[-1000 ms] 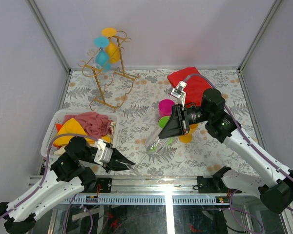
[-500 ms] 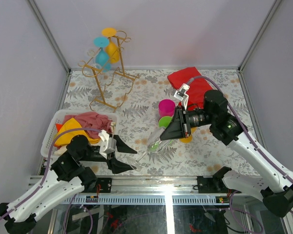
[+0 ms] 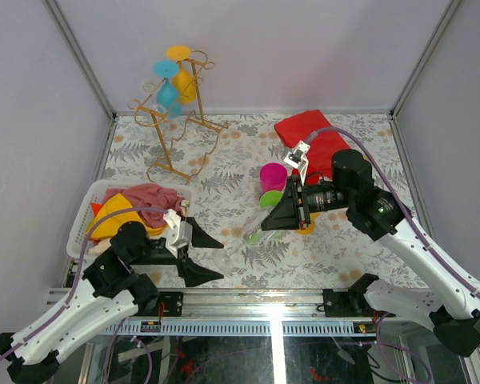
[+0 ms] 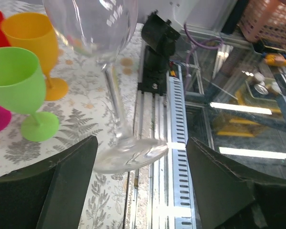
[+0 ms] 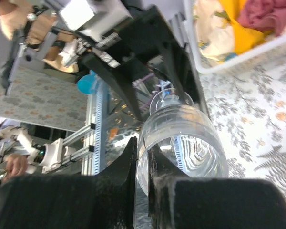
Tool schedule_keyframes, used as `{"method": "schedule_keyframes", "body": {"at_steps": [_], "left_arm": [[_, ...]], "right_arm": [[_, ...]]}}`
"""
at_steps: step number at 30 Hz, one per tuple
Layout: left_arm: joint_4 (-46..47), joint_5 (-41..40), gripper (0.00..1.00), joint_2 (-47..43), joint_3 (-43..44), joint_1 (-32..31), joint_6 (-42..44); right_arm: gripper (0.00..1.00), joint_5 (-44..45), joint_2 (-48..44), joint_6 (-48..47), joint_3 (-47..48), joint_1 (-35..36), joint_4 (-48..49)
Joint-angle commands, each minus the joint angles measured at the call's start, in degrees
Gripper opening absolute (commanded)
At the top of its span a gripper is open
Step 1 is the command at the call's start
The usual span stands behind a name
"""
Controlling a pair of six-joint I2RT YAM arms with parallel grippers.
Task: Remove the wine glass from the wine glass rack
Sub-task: Place the wine glass at the center of the board.
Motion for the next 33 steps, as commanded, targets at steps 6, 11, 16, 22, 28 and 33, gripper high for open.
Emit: {"method": "schedule_keyframes", "body": {"at_steps": [6, 11, 16, 22, 28, 33], "left_arm": [[1.6, -3.7, 0.75, -5.2, 3.7, 0.2, -1.8], [1.9, -11.0, 0.8, -6.2, 4.3, 0.2, -3.4], [4.1, -23.5, 0.93, -5.1, 4.6, 0.2, -10.3], [3.1, -33.1, 1.0, -1.1, 7.1, 0.2, -20.1], [-4.2, -37.1, 1.0, 5.2, 12.2, 0.2, -23.1], [-5.2, -37.4, 1.0, 7.0, 13.6, 0.2, -23.2]], "right_arm": [[0.0, 11.2, 0.2, -9.2, 3.5, 0.6, -7.3], [0.0, 14.9, 0.3, -10.3, 3.4, 2.5, -9.9], [0.0, 27.9, 0.7, -15.1, 5.4, 11.2, -15.8], [0.0, 42.5, 0.7, -19.1, 4.0, 20.3, -19.1], [0.0, 50.6, 1.3, -21.8, 0.6, 26.8, -19.7], [0.0, 54.9, 3.8, -23.1, -1.6, 28.5, -20.1]]}}
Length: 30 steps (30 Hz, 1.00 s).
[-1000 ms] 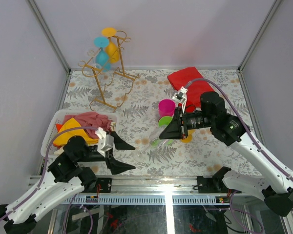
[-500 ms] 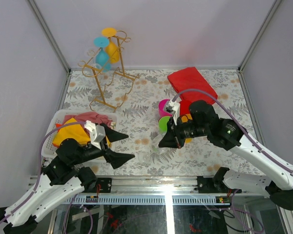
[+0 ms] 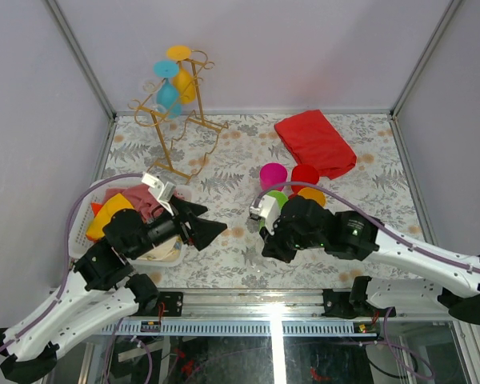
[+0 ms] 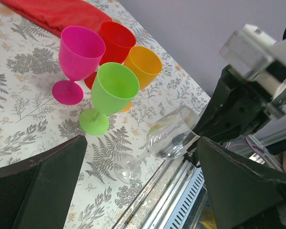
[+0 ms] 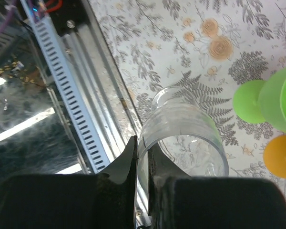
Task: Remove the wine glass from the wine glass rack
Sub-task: Place the wine glass at the center of the board.
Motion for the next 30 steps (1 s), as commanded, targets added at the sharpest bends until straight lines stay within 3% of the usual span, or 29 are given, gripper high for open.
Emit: {"method": "schedule_keyframes", "body": {"at_steps": [1, 10, 17, 30], "left_arm": [[-1.5, -2.9, 1.0, 0.4, 2.1, 0.2, -1.6], [-1.7, -6.9, 1.0, -4.3, 0.8, 0.2, -1.3], [-1.4, -9.3, 1.0, -8.2, -0.1, 0.2, -0.2], [-2.5, -9.5, 1.0, -6.8, 0.3, 0.2, 0.3]], "right_arm": [[0.0, 7.7, 1.5, -2.6, -1.3, 1.0, 1.5], [0.0, 10.9, 4.2, -3.6, -6.4, 1.0, 5.4], [0.0, 16.0, 7.7, -4.1, -5.2, 1.0, 5.6], [0.03, 14.5, 10.3, -3.0, -1.2, 1.0, 1.5]]}}
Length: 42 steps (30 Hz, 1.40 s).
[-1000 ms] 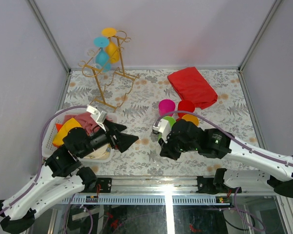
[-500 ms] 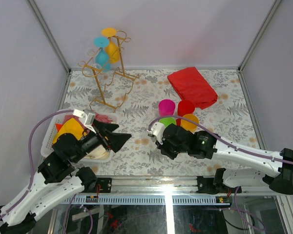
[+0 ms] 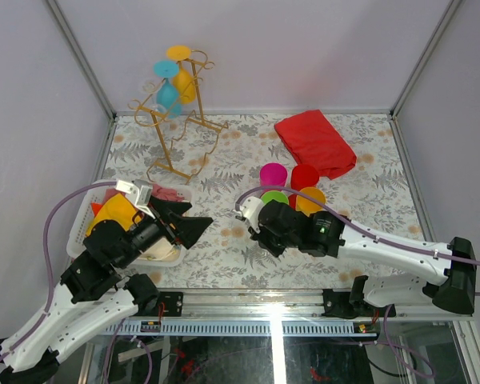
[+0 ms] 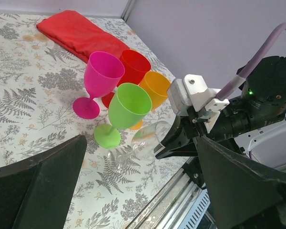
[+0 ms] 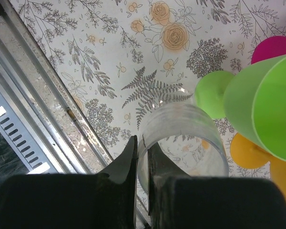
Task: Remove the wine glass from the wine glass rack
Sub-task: Place the wine glass at the center of the board.
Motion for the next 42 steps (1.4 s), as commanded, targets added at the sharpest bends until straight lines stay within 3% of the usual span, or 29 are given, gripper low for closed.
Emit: {"method": "schedule_keyframes", "body": {"at_steps": [1, 14, 27, 42], "left_arm": [[0.4, -1.2, 1.0, 0.3, -0.1, 0.2, 1.3], [0.1, -1.8, 1.0, 0.0, -0.1, 0.2, 0.6], [-0.5, -2.4, 1.0, 0.2, 1.8, 0.2, 0.6], [-0.4, -3.7, 1.0, 2.2, 3.8, 0.2, 0.8]], "right_arm": [[0.03, 0.6, 0.4, 0.2, 3.6, 0.2, -4.1], [0.06, -2.7, -1.2, 0.6, 3.5, 0.2, -2.3], [0.29, 2.4, -2.6, 1.0, 5.1, 0.2, -2.4], [0.25, 5.0, -3.2, -0.1, 4.7, 0.2, -2.0]]}}
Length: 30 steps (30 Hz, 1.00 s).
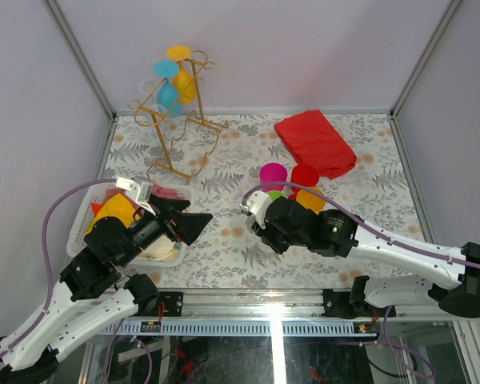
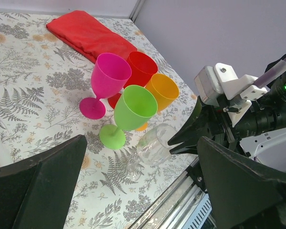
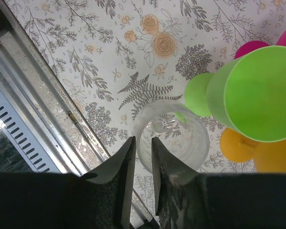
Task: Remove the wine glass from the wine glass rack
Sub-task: Place the wine glass at the center of the board.
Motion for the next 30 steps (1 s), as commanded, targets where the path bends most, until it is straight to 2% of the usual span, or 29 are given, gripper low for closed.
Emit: {"method": "schedule_keyframes", "body": {"at_steps": [1, 5, 10, 14, 16, 20, 25, 28, 30], "left_arm": [[0.9, -1.9, 1.0, 0.1, 1.8, 0.2, 0.7], [-0.1, -2.4, 1.0, 0.8, 3.3, 0.2, 0.6], [-4.4, -4.7, 1.0, 6.1, 10.3, 0.2, 1.3], [-11.0, -8.5, 1.0, 14.9, 20.7, 0.2, 2.2], [-12.6, -8.2, 1.0, 19.8, 25.3, 0.2, 3.1], [-15.0, -11.8, 1.0, 25.8, 35.1, 0.3, 5.7], [-19.9, -14.4, 1.0, 34.4, 49.4, 1.5, 11.0], [-21.6, -12.2, 1.0, 38.9, 55.3, 5.6, 12.3], [-21.1, -6.2, 1.0, 40.6, 56.6, 12.1, 12.1]], "right_arm": [[0.24, 3.8, -0.2, -1.0, 1.6, 0.2, 1.3], [0.23, 3.7, -1.5, -1.3, 2.0, 0.2, 1.8], [0.31, 3.0, -5.4, -1.5, 3.8, 0.2, 3.2], [0.56, 5.9, -10.3, -2.5, 4.3, 0.2, 6.3], [0.64, 8.4, -12.9, -3.3, 3.8, 0.2, 8.6], [0.76, 12.9, -17.6, -6.6, 2.1, 0.2, 13.3], [0.84, 15.9, -19.9, -11.5, 0.7, 0.2, 17.8], [0.88, 18.4, -19.3, -14.4, 0.6, 0.2, 19.7], [0.89, 19.7, -18.3, -15.9, 1.2, 0.2, 20.2]]}}
